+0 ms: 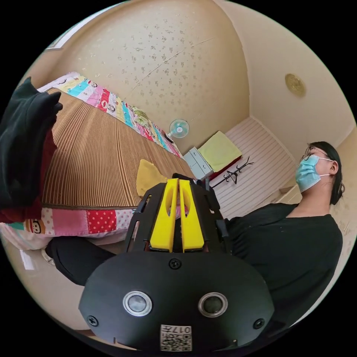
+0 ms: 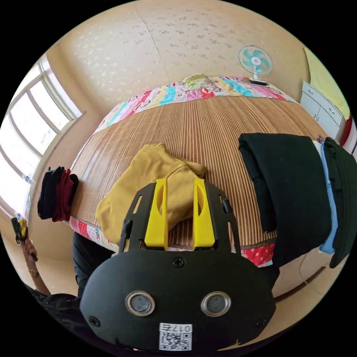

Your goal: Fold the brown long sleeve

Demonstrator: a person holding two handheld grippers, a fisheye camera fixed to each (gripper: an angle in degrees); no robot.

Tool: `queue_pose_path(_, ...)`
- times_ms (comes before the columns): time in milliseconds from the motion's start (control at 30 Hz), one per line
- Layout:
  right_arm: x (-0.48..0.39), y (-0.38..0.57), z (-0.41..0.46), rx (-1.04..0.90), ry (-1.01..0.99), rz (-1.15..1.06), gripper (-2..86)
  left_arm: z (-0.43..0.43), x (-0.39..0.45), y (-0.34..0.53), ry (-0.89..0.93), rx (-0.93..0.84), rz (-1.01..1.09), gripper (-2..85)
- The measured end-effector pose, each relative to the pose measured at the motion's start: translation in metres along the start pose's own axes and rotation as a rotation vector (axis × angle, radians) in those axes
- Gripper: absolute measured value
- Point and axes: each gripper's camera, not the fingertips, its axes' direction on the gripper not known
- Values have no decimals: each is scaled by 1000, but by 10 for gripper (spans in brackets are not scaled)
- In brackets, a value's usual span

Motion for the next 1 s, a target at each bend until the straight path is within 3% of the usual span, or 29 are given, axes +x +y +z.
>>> queue_pose_path(33,18,4,20,-75,-88,39,75,16,-7,-5,12,-32,-8,-4)
queue_pose_path(100,22,26,3,30,-194,16,52,35,-11,-11,10,-66,-7,4)
queue_pose_path(233,-27,75,-63,157,-452,-335,36,78,-27,-28,19,-154,-36,77)
queue_pose_path(467,-100,162,-94,85,-738,-665,30,124,-89,-47,152,-148,-166,170)
queue_pose_path(533,-109,191,-88,24,-784,-694,29,124,-102,-47,94,-165,-194,182)
queue_pose_path(667,-106,221,-89,-29,-800,-706,28,125,-111,-36,26,-302,-174,175)
queue_pose_path(833,-82,228,-114,-36,-858,-754,26,55,-121,-12,-103,-235,-111,97)
queue_pose_path(900,-73,226,-125,-35,-906,-754,25,30,-127,-8,-38,-236,-73,77)
queue_pose_path(1000,-62,225,-158,3,-1020,-742,23,-34,-143,-2,270,-112,-4,55)
